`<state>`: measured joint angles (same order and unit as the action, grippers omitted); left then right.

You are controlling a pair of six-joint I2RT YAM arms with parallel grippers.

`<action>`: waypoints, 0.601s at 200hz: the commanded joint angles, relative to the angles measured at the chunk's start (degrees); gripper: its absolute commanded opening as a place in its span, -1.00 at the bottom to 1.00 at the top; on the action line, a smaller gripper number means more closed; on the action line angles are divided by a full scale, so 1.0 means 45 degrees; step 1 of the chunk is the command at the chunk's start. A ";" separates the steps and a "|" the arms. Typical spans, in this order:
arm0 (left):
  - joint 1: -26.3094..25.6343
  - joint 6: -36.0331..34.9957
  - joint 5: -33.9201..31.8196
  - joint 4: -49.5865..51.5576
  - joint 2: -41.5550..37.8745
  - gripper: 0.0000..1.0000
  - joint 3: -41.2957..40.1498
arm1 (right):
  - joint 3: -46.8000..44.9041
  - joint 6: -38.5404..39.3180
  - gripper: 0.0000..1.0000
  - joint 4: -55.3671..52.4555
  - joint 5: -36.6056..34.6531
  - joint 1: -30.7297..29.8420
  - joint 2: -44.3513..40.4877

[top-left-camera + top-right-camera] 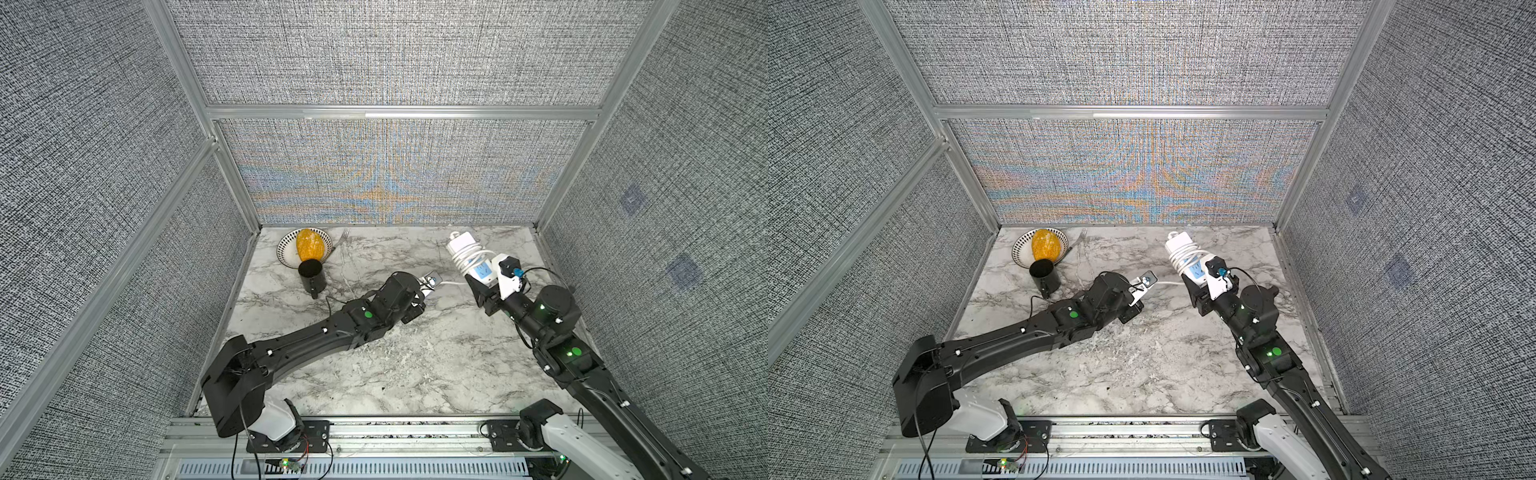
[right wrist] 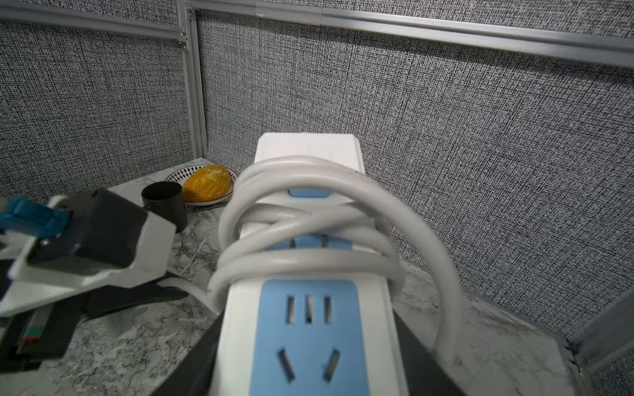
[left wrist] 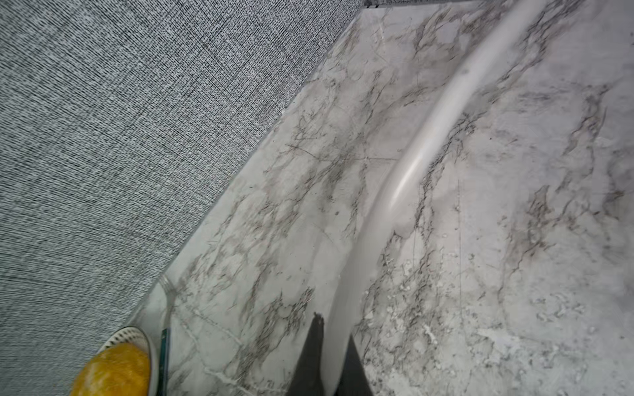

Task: Wrap the cord around the power strip
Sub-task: Wrap the power cord around the power strip.

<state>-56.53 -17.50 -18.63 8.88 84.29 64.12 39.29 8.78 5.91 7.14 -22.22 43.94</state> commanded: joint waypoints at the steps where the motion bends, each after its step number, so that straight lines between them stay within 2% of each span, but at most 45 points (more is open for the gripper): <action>1: -0.0106 -0.1578 -0.0979 0.1128 -0.0582 -1.00 0.0214 | -0.0137 -0.0245 -1.00 -0.0010 -0.0151 0.0239 0.0223; 47: -0.0561 -0.3408 -0.1972 0.2146 -0.1467 -1.00 0.0742 | -0.0684 -0.0511 -1.00 -0.0038 0.0178 0.0632 0.0632; 97: -0.0660 -0.5750 -0.2762 0.2791 -0.1627 -1.00 0.1756 | -0.1048 0.0036 -1.00 -0.0347 0.1421 0.0663 0.1280; 120: -0.0660 -0.6828 -0.2249 0.2811 -0.1680 -1.00 0.2400 | -0.1192 0.0298 -1.00 -0.0625 0.2296 0.0652 0.1731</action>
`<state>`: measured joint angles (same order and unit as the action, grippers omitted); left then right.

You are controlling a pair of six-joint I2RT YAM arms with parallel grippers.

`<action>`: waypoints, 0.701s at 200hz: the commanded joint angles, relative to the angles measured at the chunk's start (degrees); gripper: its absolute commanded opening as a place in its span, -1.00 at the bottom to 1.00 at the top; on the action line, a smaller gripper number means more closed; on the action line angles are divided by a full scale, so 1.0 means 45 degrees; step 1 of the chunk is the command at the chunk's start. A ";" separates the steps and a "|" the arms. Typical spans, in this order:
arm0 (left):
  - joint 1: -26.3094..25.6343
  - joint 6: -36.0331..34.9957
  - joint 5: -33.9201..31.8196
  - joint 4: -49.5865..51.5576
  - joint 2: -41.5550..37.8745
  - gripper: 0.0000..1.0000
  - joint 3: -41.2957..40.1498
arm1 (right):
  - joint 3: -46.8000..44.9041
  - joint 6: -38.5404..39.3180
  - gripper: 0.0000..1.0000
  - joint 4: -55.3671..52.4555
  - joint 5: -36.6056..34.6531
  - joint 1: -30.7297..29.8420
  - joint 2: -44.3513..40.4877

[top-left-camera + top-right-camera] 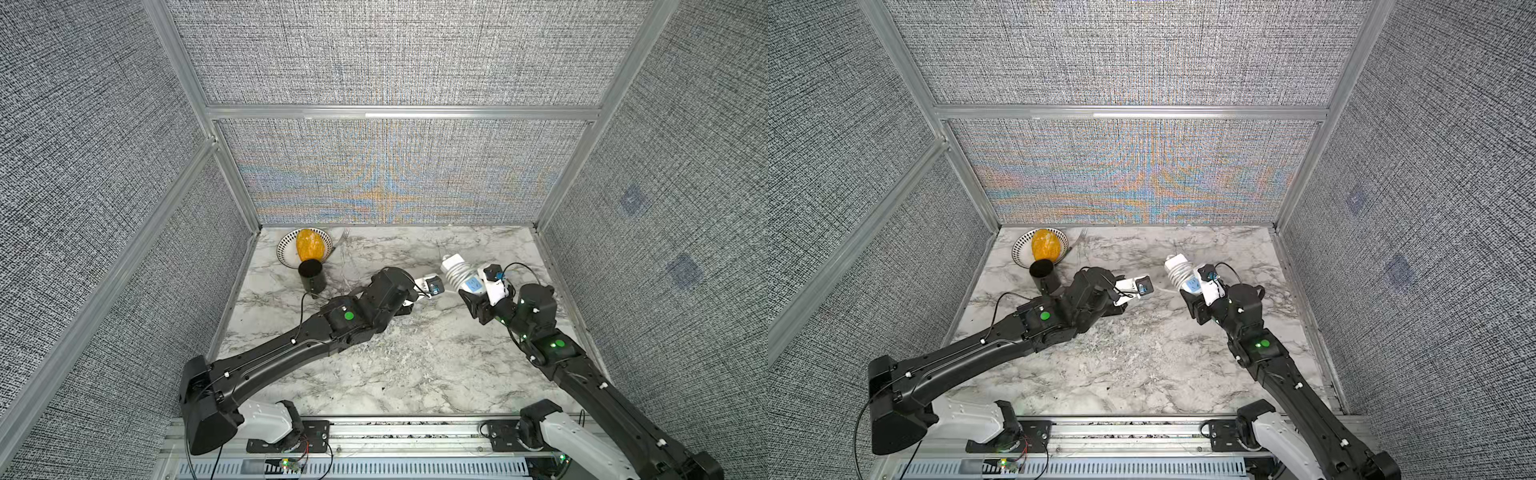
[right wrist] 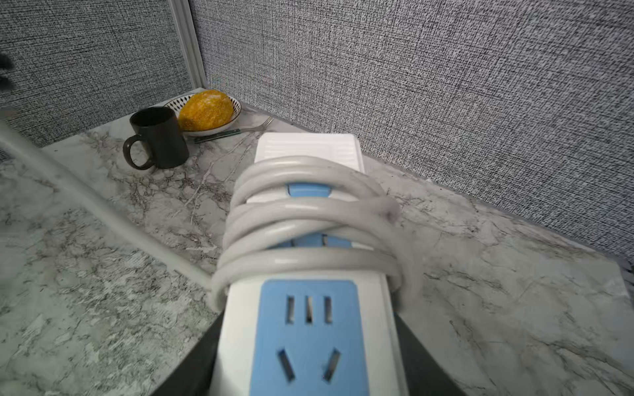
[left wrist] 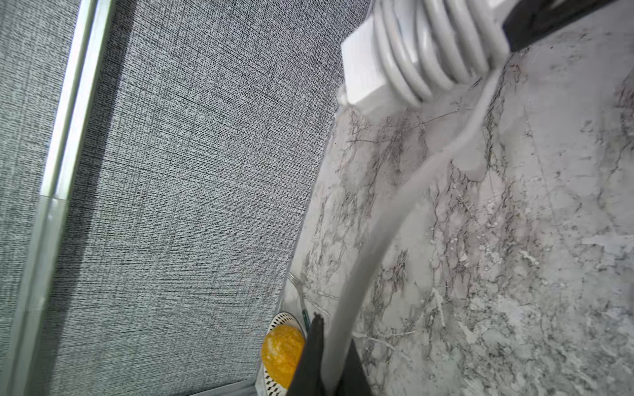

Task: Wrap the cord around the power strip
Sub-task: Wrap the power cord around the power strip.

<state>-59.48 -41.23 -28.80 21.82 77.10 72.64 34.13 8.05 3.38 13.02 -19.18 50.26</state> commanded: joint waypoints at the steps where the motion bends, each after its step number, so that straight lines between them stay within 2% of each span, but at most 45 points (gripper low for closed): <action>1: -0.0014 -0.1605 0.0040 -0.0065 -0.0092 -1.00 0.0551 | -0.0026 0.0467 -1.00 -0.0062 0.1011 -0.0019 0.0351; 70: -0.0716 -0.3046 0.2316 0.1483 0.0376 -1.00 0.3239 | 0.0038 0.1261 -1.00 -0.0421 0.2192 -0.0695 0.1672; 105: -0.0614 -0.4154 0.2535 0.0922 0.0922 -1.00 0.3734 | -0.0507 0.2404 -1.00 0.0251 0.3939 -0.1539 0.1281; 125: -0.0334 -0.4320 0.3002 0.2032 0.1573 -1.00 0.4968 | -0.0890 0.3081 -1.00 0.0425 0.5093 -0.2012 0.0733; 140: 0.0098 -0.4189 0.3979 0.2675 0.1881 -1.00 0.5562 | -0.1321 0.3484 -1.00 0.0766 0.6003 -0.2329 0.0163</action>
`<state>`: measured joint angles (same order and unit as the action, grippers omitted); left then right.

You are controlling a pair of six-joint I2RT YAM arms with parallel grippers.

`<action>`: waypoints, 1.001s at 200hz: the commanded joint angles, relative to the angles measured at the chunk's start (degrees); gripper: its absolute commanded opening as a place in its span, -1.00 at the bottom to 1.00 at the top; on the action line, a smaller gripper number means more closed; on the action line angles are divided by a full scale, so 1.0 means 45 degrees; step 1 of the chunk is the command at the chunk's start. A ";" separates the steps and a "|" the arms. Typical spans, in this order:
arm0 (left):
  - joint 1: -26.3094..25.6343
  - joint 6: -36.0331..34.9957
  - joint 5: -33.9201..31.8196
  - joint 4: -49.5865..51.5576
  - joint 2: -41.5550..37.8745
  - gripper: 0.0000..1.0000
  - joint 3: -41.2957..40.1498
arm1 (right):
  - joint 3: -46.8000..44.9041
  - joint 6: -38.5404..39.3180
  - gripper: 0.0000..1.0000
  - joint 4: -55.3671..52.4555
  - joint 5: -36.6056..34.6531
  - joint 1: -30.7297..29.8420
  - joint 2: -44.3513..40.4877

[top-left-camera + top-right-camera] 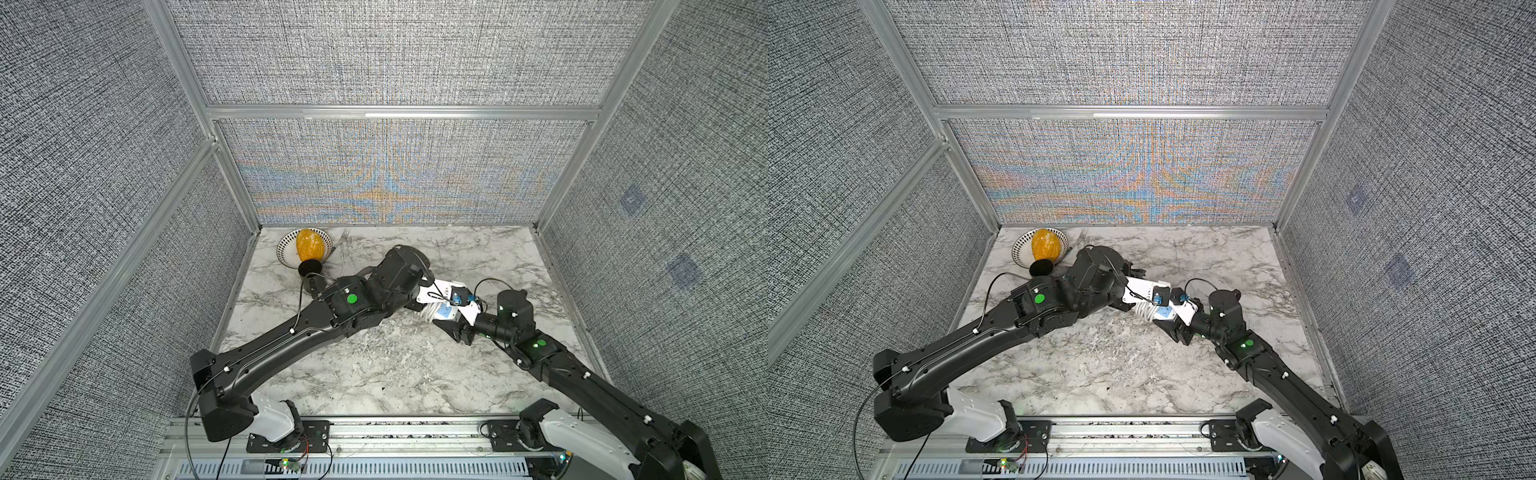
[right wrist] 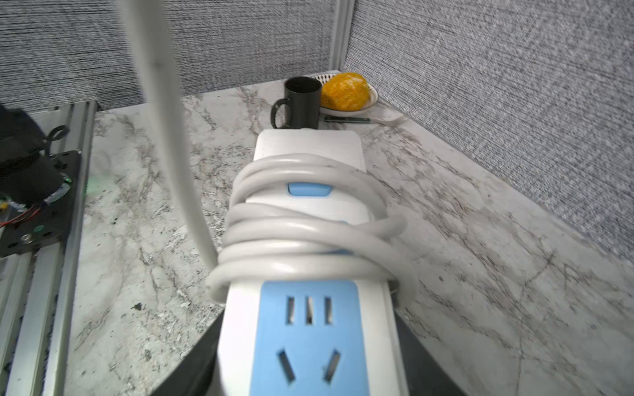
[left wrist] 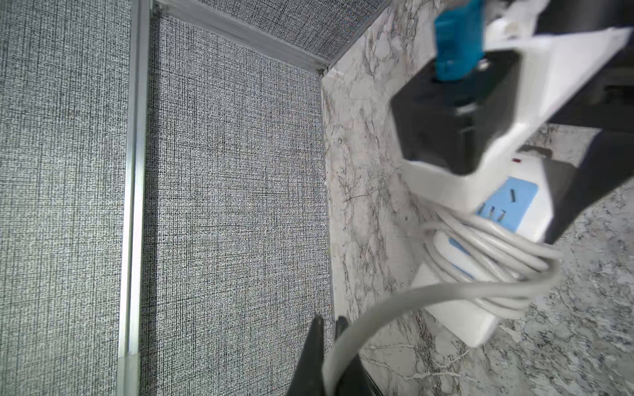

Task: Wrap the cord around the power strip
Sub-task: Wrap the power cord around the power strip.

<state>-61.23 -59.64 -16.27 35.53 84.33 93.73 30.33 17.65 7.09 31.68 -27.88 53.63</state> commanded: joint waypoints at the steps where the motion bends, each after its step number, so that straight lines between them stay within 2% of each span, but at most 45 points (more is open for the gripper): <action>1: 0.0524 -0.0093 0.1312 -0.0334 0.0288 -1.00 0.0911 | -0.0502 0.1371 -1.00 -0.0037 0.1899 -0.0411 -0.0646; 40: 0.2124 0.0380 0.5251 0.1548 0.1014 -1.00 0.1864 | -0.1365 0.1848 -1.00 0.0893 0.3465 -0.0797 -0.2516; 87: 0.3157 0.1738 0.9180 0.2191 0.1962 -0.99 0.2040 | -0.1344 0.1450 -1.00 0.1903 0.3743 -0.0865 -0.3901; 110: 0.3216 0.1982 0.9870 0.2309 0.2390 -0.93 0.2008 | -0.1131 0.1296 -1.00 0.2187 0.3799 -0.0914 -0.3948; 133: 0.3409 0.3011 1.0506 0.1597 0.2617 -0.87 0.1583 | -0.1320 0.0771 -1.00 0.3334 0.3361 -0.0914 -0.4150; 156: 0.3624 0.4591 1.1545 -0.0290 0.2460 -0.80 0.0239 | -0.1594 0.0474 -1.00 0.4463 0.2404 -0.0914 -0.4483; 200: 0.3627 0.7272 1.2604 -0.3830 0.2411 -0.70 -0.2111 | -0.1718 0.0728 -1.00 0.5644 0.1084 -0.0914 -0.4612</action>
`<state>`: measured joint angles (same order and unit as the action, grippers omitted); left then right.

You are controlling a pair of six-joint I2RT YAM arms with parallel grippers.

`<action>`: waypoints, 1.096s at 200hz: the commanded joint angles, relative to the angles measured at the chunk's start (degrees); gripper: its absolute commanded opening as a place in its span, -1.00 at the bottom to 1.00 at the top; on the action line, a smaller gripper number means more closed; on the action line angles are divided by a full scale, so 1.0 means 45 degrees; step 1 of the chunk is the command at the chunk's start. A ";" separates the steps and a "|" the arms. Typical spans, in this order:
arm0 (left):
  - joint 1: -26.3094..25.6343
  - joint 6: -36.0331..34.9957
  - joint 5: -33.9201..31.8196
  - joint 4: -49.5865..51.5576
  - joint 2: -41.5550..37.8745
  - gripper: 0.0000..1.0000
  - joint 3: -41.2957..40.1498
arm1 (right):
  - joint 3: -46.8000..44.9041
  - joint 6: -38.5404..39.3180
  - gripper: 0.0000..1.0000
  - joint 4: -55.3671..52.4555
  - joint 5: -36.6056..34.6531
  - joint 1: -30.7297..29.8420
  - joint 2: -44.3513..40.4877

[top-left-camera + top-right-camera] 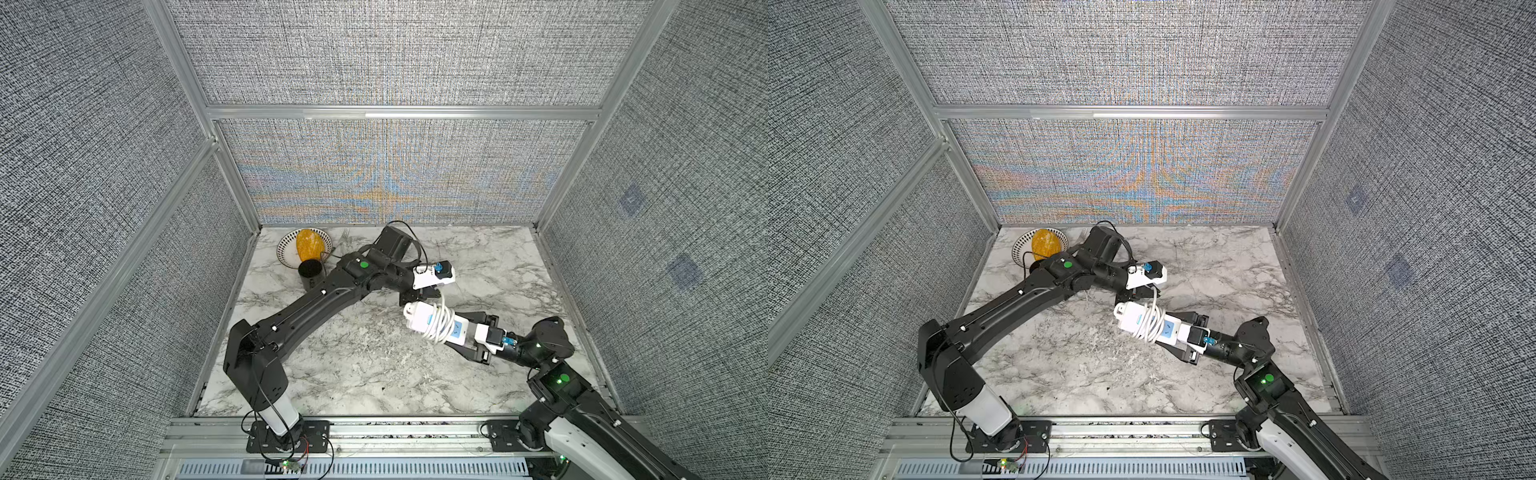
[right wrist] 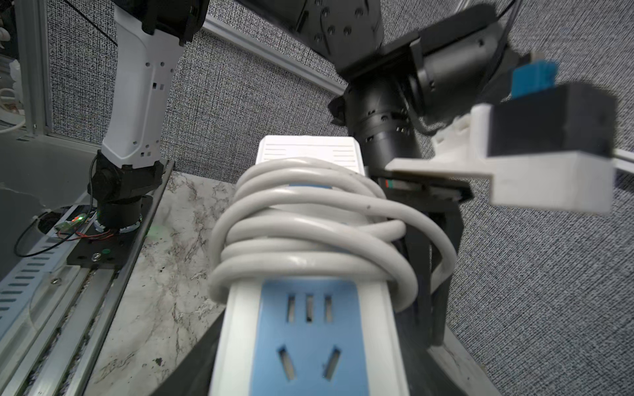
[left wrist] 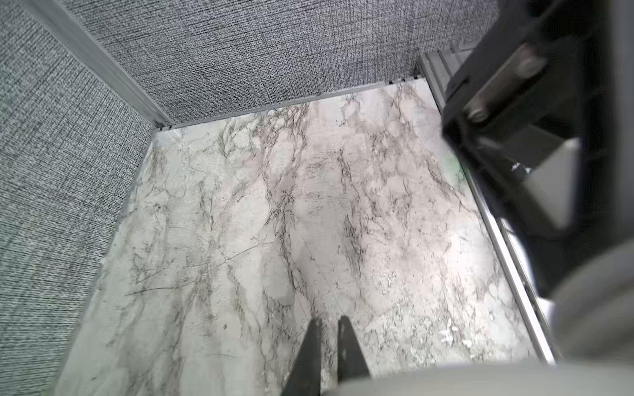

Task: Wrap the cord around the power strip
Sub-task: Wrap the power cord around the power strip.

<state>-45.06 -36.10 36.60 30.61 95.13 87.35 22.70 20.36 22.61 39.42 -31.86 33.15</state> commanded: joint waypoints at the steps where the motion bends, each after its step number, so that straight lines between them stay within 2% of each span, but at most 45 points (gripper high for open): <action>1: 0.0032 0.2111 0.0872 -0.2836 0.0012 -0.70 -0.0736 | -0.0033 0.0125 -1.00 0.2218 -0.0665 -0.0030 -0.0061; 25: 0.0032 0.3843 0.1321 -0.4912 0.0119 -0.67 -0.1750 | -0.0317 0.0202 -1.00 0.2958 -0.1112 -0.0020 0.0060; 51: 0.0031 0.4921 0.1878 -0.6346 0.0352 -0.66 -0.2299 | -0.0260 0.0158 -1.00 0.2940 -0.0955 -0.0030 0.0366; 117: 0.0028 0.7775 0.1593 -0.9100 0.0777 -0.67 -0.3776 | -0.0878 -0.0410 -1.00 0.3926 -0.1808 -0.0029 -0.0095; 166: 0.0032 0.8920 0.0726 -0.6802 0.1026 -0.86 -0.3676 | -0.2237 -0.1273 -1.00 0.5281 -0.3067 -0.0030 -0.0334; 219: 0.0109 0.9240 0.0145 -0.3908 0.1281 -0.89 -0.3542 | -0.3294 -0.1821 -1.00 0.5522 -0.4419 -0.0030 0.0354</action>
<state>-45.01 3.53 40.25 3.11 100.36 71.09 9.21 13.50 38.83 24.12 -32.05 33.80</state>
